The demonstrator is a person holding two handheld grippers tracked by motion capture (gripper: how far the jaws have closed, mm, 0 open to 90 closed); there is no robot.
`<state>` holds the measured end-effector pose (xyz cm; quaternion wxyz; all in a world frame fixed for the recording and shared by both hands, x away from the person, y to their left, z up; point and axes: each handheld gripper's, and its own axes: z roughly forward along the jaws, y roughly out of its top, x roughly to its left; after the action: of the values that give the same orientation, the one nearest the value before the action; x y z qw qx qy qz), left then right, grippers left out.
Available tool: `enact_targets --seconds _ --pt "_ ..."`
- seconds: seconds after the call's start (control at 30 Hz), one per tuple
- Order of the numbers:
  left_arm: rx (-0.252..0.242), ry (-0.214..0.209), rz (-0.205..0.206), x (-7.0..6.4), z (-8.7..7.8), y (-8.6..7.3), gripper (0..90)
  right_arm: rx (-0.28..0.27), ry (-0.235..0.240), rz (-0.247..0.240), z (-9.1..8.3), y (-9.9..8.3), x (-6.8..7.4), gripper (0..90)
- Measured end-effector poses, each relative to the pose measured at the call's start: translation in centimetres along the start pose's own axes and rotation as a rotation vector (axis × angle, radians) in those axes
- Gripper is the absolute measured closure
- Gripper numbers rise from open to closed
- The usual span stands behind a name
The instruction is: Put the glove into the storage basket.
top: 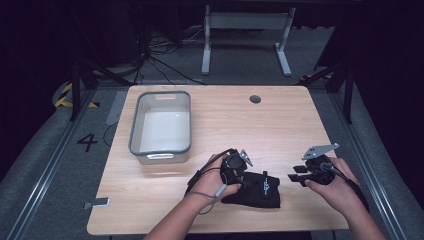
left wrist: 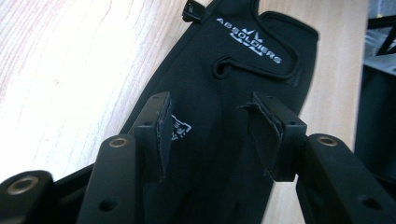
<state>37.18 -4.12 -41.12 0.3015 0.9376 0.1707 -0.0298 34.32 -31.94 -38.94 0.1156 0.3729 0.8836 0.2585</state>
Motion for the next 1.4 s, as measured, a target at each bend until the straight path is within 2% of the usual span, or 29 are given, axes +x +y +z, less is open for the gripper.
enact_targets --seconds 0.03,0.1,0.27,0.3,0.53,0.57,0.63,0.73,0.77,0.9,1.13,1.17,1.4 --pt "0.002 0.017 0.022 -0.1 0.4 0.0 51.9 -0.002 -0.001 -0.002 0.0 0.0 0.0 60.3" --pt "0.008 -0.003 0.042 -0.1 0.9 0.0 51.3 -0.002 0.001 0.001 0.0 0.0 0.0 60.1" --pt "0.046 -0.02 0.04 0.1 1.8 -0.3 43.9 -0.002 0.01 -0.012 0.1 0.1 0.1 59.9" --pt "0.056 -0.031 0.051 0.1 2.1 -0.4 42.1 -0.001 0.011 -0.013 0.1 0.1 0.1 59.8" --pt "0.078 -0.045 0.036 0.2 2.9 -0.6 34.7 -0.001 0.026 -0.016 0.2 0.2 0.2 58.7" --pt "0.071 -0.046 0.03 0.2 3.0 -0.7 34.5 0.008 0.048 -0.028 0.4 0.2 0.3 58.6" --pt "0.071 -0.048 0.027 0.2 3.1 -0.7 33.8 0.016 0.055 -0.03 0.6 0.2 0.5 58.3" --pt "0.078 -0.032 0.039 0.0 3.1 -0.6 33.6 0.02 0.062 -0.032 0.8 0.2 0.5 57.2" --pt "0.085 -0.007 0.06 -0.3 3.2 -0.6 33.6 0.019 0.065 -0.027 0.9 0.2 0.4 57.0" --pt "0.11 0.035 0.084 -1.0 3.5 -0.4 32.8 0.016 0.066 -0.015 0.8 0.1 0.3 56.4" --pt "0.115 0.045 0.099 -1.1 3.7 -0.3 32.4 0.008 0.077 -0.014 0.8 0.3 0.3 56.4" --pt "0.12 0.057 0.103 -1.2 3.7 -0.2 32.9 0.008 0.078 -0.013 0.8 0.3 0.3 56.4" --pt "0.146 0.086 0.092 -1.5 3.8 0.1 37.2 0.009 0.084 -0.01 0.8 0.3 0.2 57.2"
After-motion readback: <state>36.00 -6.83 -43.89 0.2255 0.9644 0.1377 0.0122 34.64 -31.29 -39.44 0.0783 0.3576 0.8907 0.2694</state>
